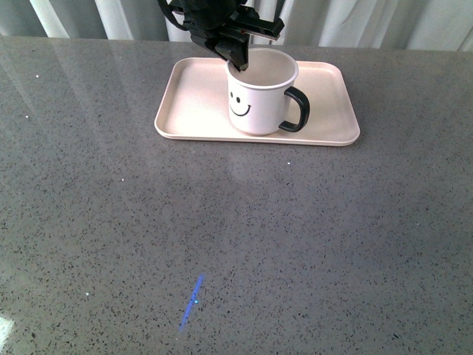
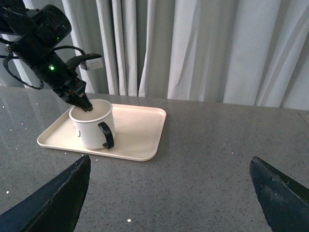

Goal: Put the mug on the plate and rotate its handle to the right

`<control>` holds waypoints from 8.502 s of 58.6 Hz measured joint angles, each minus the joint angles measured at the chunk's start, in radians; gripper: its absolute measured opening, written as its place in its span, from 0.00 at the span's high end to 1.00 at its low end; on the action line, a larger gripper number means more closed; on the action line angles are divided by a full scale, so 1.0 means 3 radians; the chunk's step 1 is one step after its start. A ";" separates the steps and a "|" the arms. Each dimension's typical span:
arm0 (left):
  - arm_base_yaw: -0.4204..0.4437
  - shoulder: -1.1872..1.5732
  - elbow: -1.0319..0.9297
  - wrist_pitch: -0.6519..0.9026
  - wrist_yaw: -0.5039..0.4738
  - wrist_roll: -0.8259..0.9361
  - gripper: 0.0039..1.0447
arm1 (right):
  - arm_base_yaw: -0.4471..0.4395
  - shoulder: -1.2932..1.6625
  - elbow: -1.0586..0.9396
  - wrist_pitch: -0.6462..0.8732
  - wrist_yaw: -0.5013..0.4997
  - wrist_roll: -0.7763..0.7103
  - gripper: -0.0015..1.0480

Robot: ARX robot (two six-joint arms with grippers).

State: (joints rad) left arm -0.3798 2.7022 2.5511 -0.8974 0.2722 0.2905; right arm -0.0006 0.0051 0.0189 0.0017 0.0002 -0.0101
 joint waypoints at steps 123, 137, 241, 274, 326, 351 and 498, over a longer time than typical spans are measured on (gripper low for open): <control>0.0735 -0.4307 -0.6958 0.6135 -0.1396 -0.0963 0.99 | 0.0000 0.0000 0.0000 0.0000 0.0000 0.0000 0.09; 0.0928 -0.4908 -0.7605 0.6174 -0.1239 -0.0963 0.99 | 0.0000 -0.0001 0.0000 0.0000 -0.0001 0.0000 0.09; 0.1254 -0.8377 -0.8460 0.3620 -0.0907 -0.0963 0.99 | 0.0000 -0.0001 0.0000 0.0000 0.0000 0.0000 0.09; 0.1255 -0.8952 -0.8459 0.2991 -0.0907 -0.0964 0.82 | 0.0000 -0.0001 0.0000 -0.0001 0.0000 0.0000 0.09; 0.1258 -0.8955 -0.8459 0.2991 -0.0907 -0.0961 0.09 | -0.0024 0.5212 0.3127 -0.0408 -0.1047 -0.0744 0.09; 0.1258 -0.8955 -0.8459 0.2991 -0.0907 -0.0963 0.09 | 0.0322 0.6776 0.4896 -0.0960 -0.0584 -0.0287 0.09; 0.1258 -0.8955 -0.8459 0.2991 -0.0907 -0.0963 0.09 | 0.0348 0.8015 0.7296 -0.2771 -0.1147 -0.1497 0.98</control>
State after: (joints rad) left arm -0.0025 0.0158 0.0135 -0.0002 0.0002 0.0017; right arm 0.1040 2.4096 2.2078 -0.8295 -0.3439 -0.4591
